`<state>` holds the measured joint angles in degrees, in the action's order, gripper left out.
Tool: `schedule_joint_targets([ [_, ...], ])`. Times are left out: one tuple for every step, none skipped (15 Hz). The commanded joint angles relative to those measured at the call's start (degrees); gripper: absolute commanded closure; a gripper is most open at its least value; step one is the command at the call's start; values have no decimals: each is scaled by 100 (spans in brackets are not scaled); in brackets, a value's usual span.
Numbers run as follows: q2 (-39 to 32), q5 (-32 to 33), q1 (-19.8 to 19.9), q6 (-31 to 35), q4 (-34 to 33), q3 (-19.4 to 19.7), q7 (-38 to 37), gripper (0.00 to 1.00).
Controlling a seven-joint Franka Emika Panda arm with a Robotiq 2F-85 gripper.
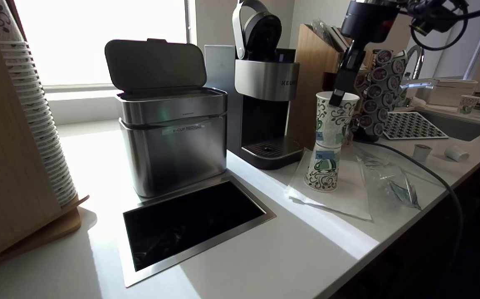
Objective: Place the right-side-up cup on the upside down cup
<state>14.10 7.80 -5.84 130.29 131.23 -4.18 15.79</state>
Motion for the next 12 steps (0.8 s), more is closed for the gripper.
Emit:
schedule_joint_targets([
  [-77, -73, -24, 25, -64, 21, -37, 99],
  [-86, -78, -26, 24, -65, 20, -34, 99],
  [-96, -78, -27, 32, -64, 18, -37, 99],
  [-105, -81, -28, 29, -61, 17, -38, 99],
  [-113, -79, -27, 34, -59, 17, -40, 99],
  [-121, -80, -27, 33, -60, 17, -37, 99],
  [-128, -77, -26, 34, -59, 15, -40, 99],
  [-136, -73, -25, 33, -60, 15, -37, 99],
  [-140, -73, -25, 26, -61, 15, -34, 99],
  [-138, -71, -25, 26, -59, 14, -33, 99],
  [-138, -69, -25, 21, -60, 14, -31, 99],
  [-138, -64, -23, 16, -61, 13, -34, 99],
])
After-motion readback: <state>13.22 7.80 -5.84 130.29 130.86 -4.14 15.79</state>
